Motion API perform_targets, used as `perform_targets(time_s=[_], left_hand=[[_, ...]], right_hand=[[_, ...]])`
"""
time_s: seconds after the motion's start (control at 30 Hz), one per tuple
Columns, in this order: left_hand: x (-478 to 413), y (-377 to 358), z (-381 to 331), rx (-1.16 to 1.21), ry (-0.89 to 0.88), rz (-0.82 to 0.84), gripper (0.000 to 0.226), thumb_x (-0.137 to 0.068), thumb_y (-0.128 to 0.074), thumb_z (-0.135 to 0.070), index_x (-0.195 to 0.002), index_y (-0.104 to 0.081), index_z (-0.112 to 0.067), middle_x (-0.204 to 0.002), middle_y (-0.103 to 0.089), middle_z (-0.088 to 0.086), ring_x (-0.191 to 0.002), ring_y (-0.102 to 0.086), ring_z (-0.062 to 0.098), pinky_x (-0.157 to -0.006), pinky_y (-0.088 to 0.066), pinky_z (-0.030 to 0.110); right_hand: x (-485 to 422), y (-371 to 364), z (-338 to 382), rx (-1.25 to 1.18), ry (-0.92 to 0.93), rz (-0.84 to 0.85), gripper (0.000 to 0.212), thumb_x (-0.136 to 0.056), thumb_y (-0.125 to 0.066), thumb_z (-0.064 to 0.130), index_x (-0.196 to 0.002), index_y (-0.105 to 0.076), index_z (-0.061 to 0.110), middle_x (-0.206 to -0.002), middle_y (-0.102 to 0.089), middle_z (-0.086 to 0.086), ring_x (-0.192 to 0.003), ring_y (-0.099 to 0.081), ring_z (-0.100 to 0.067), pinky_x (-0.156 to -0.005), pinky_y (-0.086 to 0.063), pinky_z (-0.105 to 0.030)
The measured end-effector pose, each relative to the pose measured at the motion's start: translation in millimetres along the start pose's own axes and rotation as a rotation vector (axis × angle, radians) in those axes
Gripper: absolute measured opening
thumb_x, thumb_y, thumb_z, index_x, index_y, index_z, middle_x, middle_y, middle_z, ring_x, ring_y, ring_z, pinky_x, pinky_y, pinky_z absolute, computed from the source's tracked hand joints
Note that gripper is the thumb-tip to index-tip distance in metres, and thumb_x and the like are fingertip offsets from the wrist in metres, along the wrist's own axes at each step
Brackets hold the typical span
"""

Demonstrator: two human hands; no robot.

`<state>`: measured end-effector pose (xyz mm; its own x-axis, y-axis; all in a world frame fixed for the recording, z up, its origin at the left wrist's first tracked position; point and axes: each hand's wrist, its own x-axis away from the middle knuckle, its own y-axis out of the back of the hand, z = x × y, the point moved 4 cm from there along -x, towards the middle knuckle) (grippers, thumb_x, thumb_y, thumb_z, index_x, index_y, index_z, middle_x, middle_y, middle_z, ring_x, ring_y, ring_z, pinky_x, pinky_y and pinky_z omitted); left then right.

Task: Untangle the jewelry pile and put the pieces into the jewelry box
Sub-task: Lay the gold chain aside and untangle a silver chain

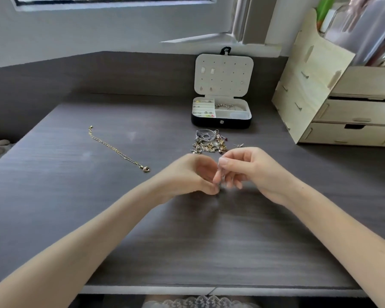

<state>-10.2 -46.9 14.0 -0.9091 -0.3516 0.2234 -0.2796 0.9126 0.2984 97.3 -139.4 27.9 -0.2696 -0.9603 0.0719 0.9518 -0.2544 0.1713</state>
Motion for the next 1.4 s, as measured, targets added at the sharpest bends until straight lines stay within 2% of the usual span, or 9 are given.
perform_targets(time_s=[0.13, 0.3, 0.43, 0.57, 0.67, 0.8, 0.93, 1.2, 1.4], left_hand=[[-2.0, -8.0, -3.2, -0.077, -0.017, -0.004, 0.021, -0.066, -0.076, -0.012, -0.086, -0.069, -0.010, -0.079, -0.071, 0.001, -0.072, -0.061, 0.010, -0.076, -0.050, 0.026], [-4.0, -10.1, -1.8, -0.051, 0.033, -0.002, 0.013, -0.075, -0.076, -0.004, -0.083, -0.069, -0.011, -0.082, -0.075, 0.003, -0.071, -0.065, 0.006, -0.073, -0.048, 0.016], [-3.4, -7.5, 0.7, 0.046, 0.090, -0.020, 0.013, -0.074, -0.077, -0.005, -0.082, -0.069, -0.011, -0.080, -0.074, 0.005, -0.073, -0.066, 0.009, -0.078, -0.050, 0.020], [-3.4, -6.9, 1.8, 0.133, 0.121, -0.064, 0.014, -0.072, -0.079, -0.006, -0.078, -0.069, -0.013, -0.076, -0.074, 0.004, -0.072, -0.067, 0.010, -0.076, -0.050, 0.019], [-4.0, -5.2, 2.0, 0.188, 0.121, -0.105, 0.015, -0.069, -0.080, -0.004, -0.074, -0.071, -0.016, -0.076, -0.074, 0.006, -0.076, -0.068, 0.016, -0.082, -0.050, 0.025], [-4.5, -5.5, 3.4, 0.234, 0.100, -0.112, 0.018, -0.070, -0.077, 0.000, -0.077, -0.068, -0.013, -0.073, -0.073, 0.005, -0.077, -0.069, 0.017, -0.079, -0.053, 0.022], [-3.6, -7.1, 3.0, 0.192, 0.064, -0.097, 0.015, -0.071, -0.077, -0.003, -0.080, -0.068, -0.012, -0.075, -0.073, 0.006, -0.073, -0.069, 0.012, -0.070, -0.052, 0.018], [-3.0, -8.1, 3.5, -0.020, -0.019, -0.134, 0.019, -0.067, -0.077, -0.024, -0.079, -0.065, -0.015, -0.073, -0.073, 0.000, -0.076, -0.070, 0.019, -0.080, -0.052, 0.041], [-3.0, -8.4, 0.6, -0.119, -0.080, -0.126, 0.010, -0.074, -0.065, -0.028, -0.076, -0.066, -0.018, -0.068, -0.072, -0.005, -0.075, -0.066, 0.023, -0.081, -0.051, 0.048]], right_hand=[[1.1, 4.6, -2.6, -0.083, -0.024, 0.008, 0.018, -0.083, -0.059, 0.024, -0.077, -0.062, 0.007, -0.080, -0.071, -0.014, -0.056, -0.056, -0.017, -0.046, -0.040, -0.020], [-1.1, 13.2, -5.7, -0.169, -0.044, -0.018, 0.022, -0.080, -0.059, 0.027, -0.080, -0.060, 0.005, -0.082, -0.072, -0.014, -0.054, -0.058, -0.015, -0.048, -0.042, -0.022], [-1.8, 19.1, -13.5, -0.169, -0.073, -0.070, 0.017, -0.089, -0.056, 0.021, -0.083, -0.061, 0.006, -0.086, -0.073, -0.010, -0.059, -0.062, -0.015, -0.049, -0.044, -0.021], [3.2, 21.7, -15.2, -0.073, -0.064, -0.161, 0.005, -0.092, -0.056, 0.012, -0.093, -0.059, 0.008, -0.090, -0.072, -0.009, -0.064, -0.065, -0.018, -0.048, -0.047, -0.026], [9.9, 24.2, -16.9, 0.156, -0.009, -0.205, 0.014, -0.088, -0.062, 0.012, -0.101, -0.062, 0.019, -0.096, -0.069, -0.002, -0.070, -0.068, -0.019, -0.051, -0.053, -0.031], [16.0, 22.0, -19.8, 0.371, 0.039, -0.181, 0.006, -0.085, -0.067, 0.021, -0.084, -0.071, 0.025, -0.073, -0.067, 0.016, -0.065, -0.063, -0.007, -0.058, -0.048, -0.018], [19.1, 13.6, -17.9, 0.327, 0.078, -0.140, 0.006, -0.082, -0.070, 0.020, -0.083, -0.073, 0.025, -0.067, -0.064, 0.020, -0.053, -0.053, 0.001, -0.052, -0.038, -0.009], [19.3, 13.2, -20.5, 0.420, 0.109, -0.145, 0.013, -0.082, -0.070, 0.014, -0.072, -0.070, 0.022, -0.062, -0.061, 0.011, -0.052, -0.046, -0.005, -0.050, -0.035, -0.012], [19.0, 15.9, -19.8, 0.650, 0.176, -0.155, 0.010, -0.082, -0.057, 0.032, -0.075, -0.062, 0.028, -0.067, -0.059, 0.007, -0.063, -0.051, -0.009, -0.058, -0.035, -0.012]])
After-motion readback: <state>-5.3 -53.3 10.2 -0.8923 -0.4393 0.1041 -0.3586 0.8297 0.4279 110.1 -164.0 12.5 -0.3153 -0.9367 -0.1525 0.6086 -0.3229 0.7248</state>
